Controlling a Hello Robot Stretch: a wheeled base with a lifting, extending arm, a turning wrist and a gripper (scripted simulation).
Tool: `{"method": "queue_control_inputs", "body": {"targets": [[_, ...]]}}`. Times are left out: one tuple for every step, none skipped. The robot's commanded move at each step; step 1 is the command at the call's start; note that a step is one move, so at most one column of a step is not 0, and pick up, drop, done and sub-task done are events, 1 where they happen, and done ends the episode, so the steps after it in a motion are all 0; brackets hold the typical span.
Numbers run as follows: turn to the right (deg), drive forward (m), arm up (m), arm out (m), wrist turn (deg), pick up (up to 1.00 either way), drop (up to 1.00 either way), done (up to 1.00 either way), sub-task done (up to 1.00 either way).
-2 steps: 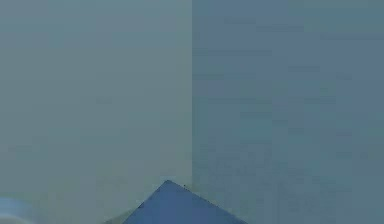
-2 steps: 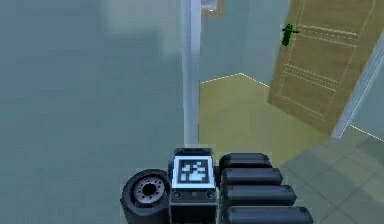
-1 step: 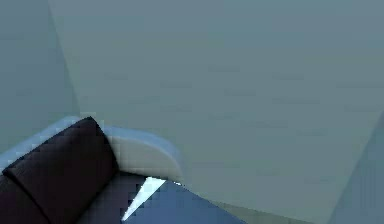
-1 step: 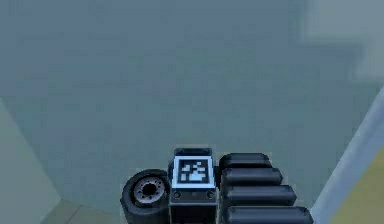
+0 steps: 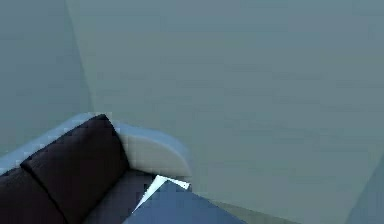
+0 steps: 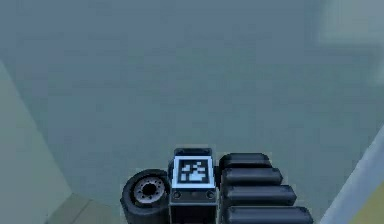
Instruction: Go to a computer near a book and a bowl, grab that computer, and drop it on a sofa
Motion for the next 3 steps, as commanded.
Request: {"method": "queue_control_inputs", "body": {"targets": [[45.0,0.0,0.0,0.0,0.0,0.0,0.0,0.0,0.0],[45.0,0.0,0.0,0.0,0.0,0.0,0.0,0.0,0.0],[45.0,0.0,0.0,0.0,0.0,0.0,0.0,0.0,0.0]]}}
